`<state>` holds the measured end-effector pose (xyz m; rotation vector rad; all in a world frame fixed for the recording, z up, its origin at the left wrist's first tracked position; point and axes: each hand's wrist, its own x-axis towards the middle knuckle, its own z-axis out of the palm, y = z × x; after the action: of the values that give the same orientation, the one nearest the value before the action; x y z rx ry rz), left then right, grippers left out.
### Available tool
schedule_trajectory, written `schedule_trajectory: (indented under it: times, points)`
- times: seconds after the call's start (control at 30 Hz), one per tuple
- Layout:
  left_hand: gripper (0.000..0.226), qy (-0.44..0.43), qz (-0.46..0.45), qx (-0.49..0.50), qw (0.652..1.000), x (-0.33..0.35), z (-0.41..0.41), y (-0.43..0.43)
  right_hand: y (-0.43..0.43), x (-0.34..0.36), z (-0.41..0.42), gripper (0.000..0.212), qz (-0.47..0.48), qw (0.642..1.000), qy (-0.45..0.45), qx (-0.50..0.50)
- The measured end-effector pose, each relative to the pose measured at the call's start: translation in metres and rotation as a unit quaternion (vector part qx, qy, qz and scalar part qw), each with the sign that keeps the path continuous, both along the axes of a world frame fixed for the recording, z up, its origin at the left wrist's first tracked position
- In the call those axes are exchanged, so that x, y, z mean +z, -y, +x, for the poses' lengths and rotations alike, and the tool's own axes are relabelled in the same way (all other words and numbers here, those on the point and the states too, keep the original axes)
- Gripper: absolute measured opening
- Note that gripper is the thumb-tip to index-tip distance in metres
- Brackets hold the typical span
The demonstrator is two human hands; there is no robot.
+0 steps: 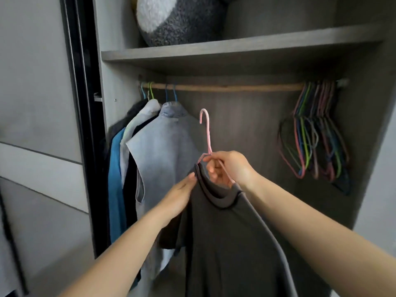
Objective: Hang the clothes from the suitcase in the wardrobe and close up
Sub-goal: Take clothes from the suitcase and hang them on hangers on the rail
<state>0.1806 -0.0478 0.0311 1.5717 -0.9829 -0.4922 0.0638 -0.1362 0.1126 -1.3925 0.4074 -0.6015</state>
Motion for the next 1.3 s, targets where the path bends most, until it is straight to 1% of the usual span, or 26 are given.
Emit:
schedule_trajectory:
  times: [0.03, 0.07, 0.13, 0.2, 0.23, 0.33, 0.47, 0.53, 0.57, 0.63, 0.67, 0.77, 0.93, 1.0, 1.07, 1.1, 1.13, 1.2, 1.23, 1.27, 1.3]
  points:
    - [0.029, -0.016, -0.007, -0.002, 1.000, 0.005, -0.004, 0.007, 0.008, 0.001, 0.007, 0.026, 0.007, 0.999, 0.021, -0.026]
    - [0.025, -0.022, -0.007, -0.001, 1.000, 0.010, -0.006, 0.010, 0.016, 0.001, 0.015, 0.027, 0.011, 0.998, 0.043, -0.048]
    - [0.030, -0.021, 0.004, 0.002, 1.000, 0.018, -0.001, 0.016, 0.029, 0.000, 0.031, 0.024, -0.008, 0.993, 0.073, -0.088]
    - [0.038, -0.013, 0.007, 0.002, 1.000, 0.027, 0.008, 0.017, 0.042, 0.003, 0.050, 0.019, -0.046, 0.989, 0.083, -0.112]
    - [0.039, 0.000, 0.009, 0.002, 1.000, 0.033, 0.012, 0.015, 0.049, 0.005, 0.059, 0.020, -0.056, 0.987, 0.085, -0.122]
    - [0.033, 0.028, 0.002, 0.034, 0.999, 0.052, 0.032, 0.013, 0.076, 0.017, 0.095, 0.026, -0.073, 0.984, 0.098, -0.133]
    - [0.027, 0.026, 0.013, 0.072, 0.997, 0.070, 0.073, 0.020, 0.112, 0.042, 0.145, 0.019, -0.083, 0.981, 0.099, -0.142]
    - [0.015, 0.070, 0.023, 0.085, 0.994, 0.076, 0.085, 0.022, 0.128, 0.056, 0.167, 0.017, -0.081, 0.983, 0.111, -0.121]
    - [0.014, 0.110, 0.030, 0.101, 0.988, 0.076, 0.095, 0.026, 0.137, 0.064, 0.181, 0.019, -0.084, 0.984, 0.115, -0.106]
    - [0.030, 0.198, 0.030, 0.137, 0.970, 0.076, 0.108, 0.032, 0.148, 0.078, 0.199, 0.023, -0.102, 0.983, 0.119, -0.093]
    - [0.036, 0.224, 0.026, 0.162, 0.961, 0.075, 0.115, 0.035, 0.153, 0.084, 0.207, 0.023, -0.114, 0.983, 0.117, -0.089]
    - [0.038, 0.230, 0.010, 0.216, 0.949, 0.077, 0.139, 0.046, 0.167, 0.096, 0.234, 0.022, -0.142, 0.981, 0.103, -0.086]
    - [0.042, 0.239, -0.006, 0.276, 0.931, 0.059, 0.170, 0.063, 0.188, 0.076, 0.278, 0.004, -0.134, 0.984, 0.048, -0.112]
    - [0.041, 0.236, -0.013, 0.295, 0.926, 0.049, 0.182, 0.062, 0.193, 0.064, 0.291, 0.009, -0.134, 0.985, 0.036, -0.103]
    - [0.033, 0.239, -0.030, 0.316, 0.918, 0.045, 0.187, 0.059, 0.191, 0.061, 0.300, 0.013, -0.135, 0.986, 0.046, -0.092]
    - [0.022, 0.232, -0.046, 0.323, 0.917, 0.044, 0.189, 0.058, 0.189, 0.062, 0.305, 0.012, -0.131, 0.986, 0.054, -0.088]
    - [0.005, 0.228, -0.060, 0.323, 0.917, 0.047, 0.186, 0.056, 0.187, 0.064, 0.308, 0.011, -0.128, 0.986, 0.065, -0.087]
    - [0.040, 0.234, -0.051, 0.327, 0.914, 0.047, 0.185, 0.054, 0.183, 0.064, 0.318, 0.011, -0.130, 0.985, 0.073, -0.084]
    - [0.051, 0.271, -0.032, 0.342, 0.899, 0.043, 0.189, 0.053, 0.180, 0.064, 0.321, 0.010, -0.137, 0.984, 0.075, -0.082]
    - [0.055, 0.323, -0.006, 0.360, 0.875, 0.043, 0.189, 0.051, 0.179, 0.062, 0.324, 0.009, -0.147, 0.983, 0.075, -0.078]
    - [0.054, 0.357, 0.021, 0.375, 0.855, 0.041, 0.191, 0.049, 0.178, 0.058, 0.327, 0.007, -0.155, 0.982, 0.074, -0.076]
